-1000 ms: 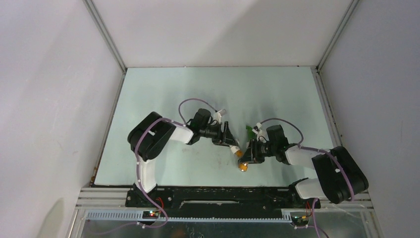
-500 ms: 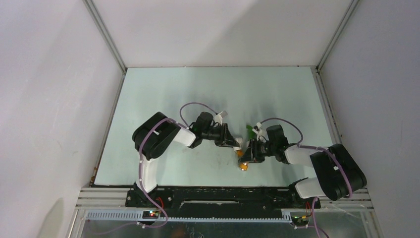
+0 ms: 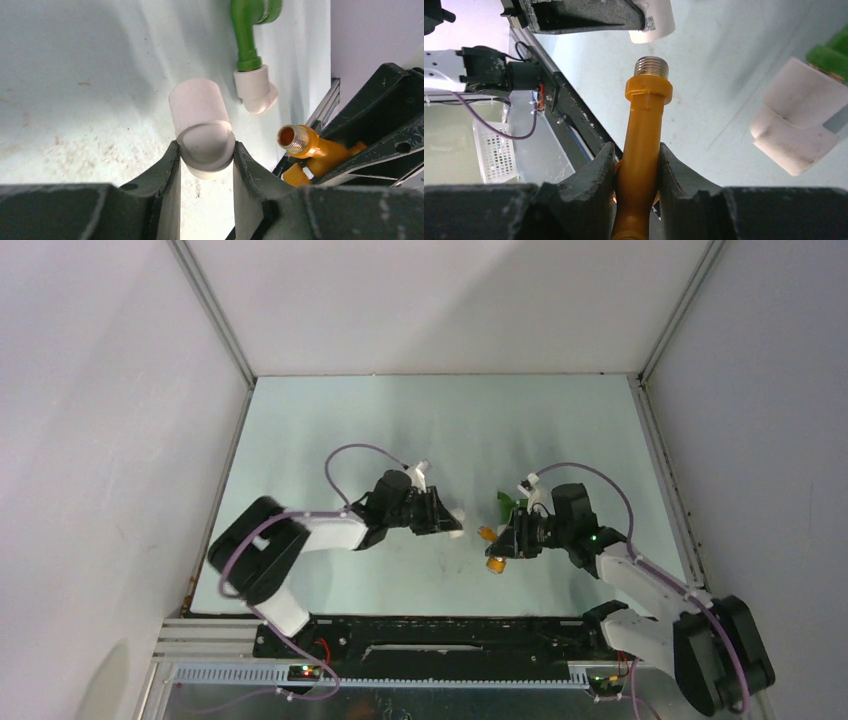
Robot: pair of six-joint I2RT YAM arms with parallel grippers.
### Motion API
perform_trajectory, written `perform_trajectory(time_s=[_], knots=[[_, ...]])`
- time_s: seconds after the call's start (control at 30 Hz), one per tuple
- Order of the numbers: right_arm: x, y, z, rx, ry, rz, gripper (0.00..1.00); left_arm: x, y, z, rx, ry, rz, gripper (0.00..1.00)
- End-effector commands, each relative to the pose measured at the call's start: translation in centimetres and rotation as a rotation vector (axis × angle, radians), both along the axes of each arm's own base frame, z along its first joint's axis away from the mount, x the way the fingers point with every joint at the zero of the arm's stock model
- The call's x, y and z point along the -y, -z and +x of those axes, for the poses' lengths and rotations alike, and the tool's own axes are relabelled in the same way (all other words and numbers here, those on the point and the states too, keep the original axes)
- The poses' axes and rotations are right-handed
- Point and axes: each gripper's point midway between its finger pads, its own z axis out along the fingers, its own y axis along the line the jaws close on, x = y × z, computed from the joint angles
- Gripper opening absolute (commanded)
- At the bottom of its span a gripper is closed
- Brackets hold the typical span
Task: Install the water faucets
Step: Pick up the adaptor at the center of the board.
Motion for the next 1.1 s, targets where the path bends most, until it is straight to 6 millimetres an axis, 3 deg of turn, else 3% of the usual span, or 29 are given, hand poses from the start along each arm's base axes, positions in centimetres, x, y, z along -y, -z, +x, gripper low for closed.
perform_trajectory(time_s=[0.0, 0.17, 0.33, 0.43, 0.57, 0.77, 0.9, 1.07], knots=[[-0.6, -4.8, 0.1, 0.160, -0.062, 0.052, 0.00, -2.4, -5.6, 2.2, 0.217, -0.133, 0.022, 0.00], [-1.3, -9.9, -0.4, 0.372, -0.112, 0.069, 0.00, -5.5, -11.0, 1.9, 0.321, -0.255, 0.007, 0.00], [-2.8, -14.7, -0.1, 0.534, -0.138, 0.098, 0.00, -10.1, -16.8, 1.5, 0.408, -0.491, -0.096, 0.00], [-4.7, -17.9, 0.2, 0.631, -0.142, 0.135, 0.00, -12.2, -19.5, 0.4, 0.370, -0.625, -0.259, 0.00], [-7.7, -21.1, -0.1, 0.756, -0.161, 0.135, 0.00, -13.5, -22.0, -1.3, 0.241, -0.707, -0.495, 0.00], [-12.5, -22.5, -0.8, 0.869, -0.218, 0.070, 0.00, -15.4, -26.2, -3.5, 0.133, -0.745, -0.813, 0.00], [-14.6, -23.1, -0.9, 0.902, -0.244, 0.045, 0.00, -16.5, -28.2, -4.3, 0.136, -0.759, -0.857, 0.00], [-15.9, -23.9, -0.1, 0.910, -0.231, 0.033, 0.00, -16.3, -28.9, -4.6, 0.114, -0.740, -0.872, 0.00]])
